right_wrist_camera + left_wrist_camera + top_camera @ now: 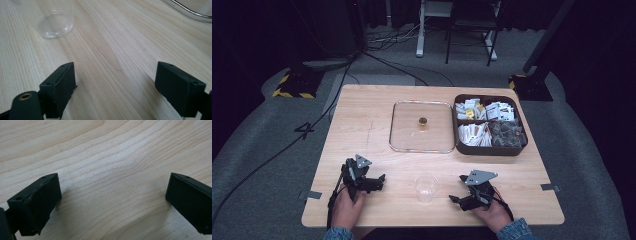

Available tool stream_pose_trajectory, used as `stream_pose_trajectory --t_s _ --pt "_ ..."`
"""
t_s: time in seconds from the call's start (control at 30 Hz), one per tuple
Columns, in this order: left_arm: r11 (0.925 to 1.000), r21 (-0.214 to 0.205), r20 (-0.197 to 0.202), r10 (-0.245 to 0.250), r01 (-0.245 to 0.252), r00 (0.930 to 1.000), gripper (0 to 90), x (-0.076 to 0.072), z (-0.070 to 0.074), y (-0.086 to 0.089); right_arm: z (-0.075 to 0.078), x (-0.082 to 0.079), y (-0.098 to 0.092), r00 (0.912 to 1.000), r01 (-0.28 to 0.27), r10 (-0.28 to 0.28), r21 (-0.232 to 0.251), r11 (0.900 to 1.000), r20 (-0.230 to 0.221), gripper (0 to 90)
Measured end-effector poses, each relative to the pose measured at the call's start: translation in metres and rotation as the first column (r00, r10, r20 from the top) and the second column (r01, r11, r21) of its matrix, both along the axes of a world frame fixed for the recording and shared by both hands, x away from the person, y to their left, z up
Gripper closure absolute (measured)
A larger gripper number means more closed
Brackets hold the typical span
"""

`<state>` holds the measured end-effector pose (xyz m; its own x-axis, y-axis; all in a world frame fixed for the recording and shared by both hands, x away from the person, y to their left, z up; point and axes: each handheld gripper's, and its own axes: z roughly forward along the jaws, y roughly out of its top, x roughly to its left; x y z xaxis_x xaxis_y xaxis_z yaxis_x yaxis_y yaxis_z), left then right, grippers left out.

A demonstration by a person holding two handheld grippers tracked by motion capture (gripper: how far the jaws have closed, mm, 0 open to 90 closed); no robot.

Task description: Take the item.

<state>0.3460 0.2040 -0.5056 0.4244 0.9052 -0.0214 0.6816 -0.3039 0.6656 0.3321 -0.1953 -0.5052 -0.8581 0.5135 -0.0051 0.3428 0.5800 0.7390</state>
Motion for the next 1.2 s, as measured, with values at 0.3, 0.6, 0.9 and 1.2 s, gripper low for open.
stream_pose_trajectory --t_s 0.3,0.6,0.9,1.2 --pt "1.0000 -0.003 -0.001 0.006 -0.006 1.0000 0.5 0.000 0.000 0.000 0.000 0.000 0.000 1.0000 0.000 0.000 0.000 1.0000 0.000 17.3" --pt "1.0000 -0.003 -0.002 0.007 -0.007 1.0000 0.5 -0.001 0.000 0.000 0.000 0.000 0.000 1.0000 0.006 -0.006 0.000 1.0000 -0.001 17.3" --pt "1.0000 -0.003 -0.001 0.006 -0.006 1.0000 0.5 0.000 0.000 0.000 0.000 -0.001 0.001 0.9999 0.017 -0.017 -0.001 0.9999 -0.001 17.3" --pt "1.0000 -0.003 -0.005 0.006 -0.006 1.0000 0.2 0.000 0.000 0.000 0.011 0.000 -0.004 0.9928 0.088 -0.085 0.033 0.9956 -0.084 18.7"
